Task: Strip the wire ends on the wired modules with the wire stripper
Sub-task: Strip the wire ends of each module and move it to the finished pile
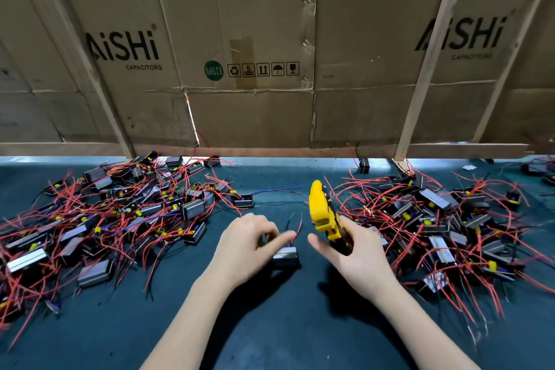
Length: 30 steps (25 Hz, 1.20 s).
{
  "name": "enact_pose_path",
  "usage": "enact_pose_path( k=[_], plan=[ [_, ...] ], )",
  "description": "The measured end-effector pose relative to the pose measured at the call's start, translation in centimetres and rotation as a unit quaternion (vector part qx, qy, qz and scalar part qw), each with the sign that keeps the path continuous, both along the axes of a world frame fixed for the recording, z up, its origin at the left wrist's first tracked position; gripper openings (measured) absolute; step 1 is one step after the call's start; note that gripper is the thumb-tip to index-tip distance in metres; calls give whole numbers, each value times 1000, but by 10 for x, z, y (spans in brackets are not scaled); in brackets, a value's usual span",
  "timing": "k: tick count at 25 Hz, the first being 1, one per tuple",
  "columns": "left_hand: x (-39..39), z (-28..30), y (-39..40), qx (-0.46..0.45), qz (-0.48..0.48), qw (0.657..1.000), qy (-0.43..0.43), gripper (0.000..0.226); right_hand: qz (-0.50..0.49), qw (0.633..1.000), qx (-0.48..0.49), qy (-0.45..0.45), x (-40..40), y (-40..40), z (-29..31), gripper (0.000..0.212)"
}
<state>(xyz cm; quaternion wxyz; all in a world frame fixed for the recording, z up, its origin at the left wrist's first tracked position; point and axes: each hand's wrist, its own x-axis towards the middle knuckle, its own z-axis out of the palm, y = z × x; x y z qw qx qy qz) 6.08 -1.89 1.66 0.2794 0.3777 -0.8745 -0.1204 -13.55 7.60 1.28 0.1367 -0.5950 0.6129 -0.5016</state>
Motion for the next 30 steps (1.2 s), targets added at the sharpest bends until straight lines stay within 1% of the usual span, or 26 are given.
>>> enact_pose_path(
  k=[1,2,4,6,7,9,11,13,16,18,20,22,24,26,28,30],
  plan=[
    [-4,-1,0,8,44,999,28,45,-45,997,-35,51,-3,0,2,40],
    [-11,-2,0,19,89,995,34,41,-94,987,-70,111,-8,1,4,40],
    [-23,0,-5,75,147,986,7,37,-185,948,-125,225,-18,1,7,44],
    [-32,3,-12,161,153,975,-2,30,-249,916,-143,281,-26,-1,8,48],
    [-34,3,-15,193,144,971,-2,22,-274,905,-142,294,-29,-2,8,50],
    [-35,2,-17,228,123,966,-10,8,-311,888,-128,313,-36,-3,7,52],
    [-32,1,-15,243,96,965,-3,12,-342,870,-108,338,-42,-4,6,54],
    [-29,-1,-11,236,75,969,13,11,-361,859,-95,350,-46,-4,5,54],
    [-29,-4,-3,204,72,975,57,7,-369,858,-88,345,-48,-6,4,54],
    [-29,-7,2,198,74,972,103,13,-370,859,-88,343,-47,-6,4,54],
    [-31,-7,7,195,68,972,116,14,-370,860,-89,340,-48,-6,3,55],
    [-32,-7,10,197,63,973,108,18,-369,860,-86,342,-49,-6,2,55],
    [-33,-7,11,182,65,979,67,21,-369,859,-76,347,-49,-6,1,58],
    [-35,-6,13,183,67,980,33,18,-372,857,-71,349,-50,-6,0,60],
    [-38,-4,16,200,69,977,23,15,-375,856,-68,348,-51,-6,0,59],
    [-41,-3,20,189,91,978,8,11,-377,857,-66,345,-50,-6,-1,59]
  ],
)
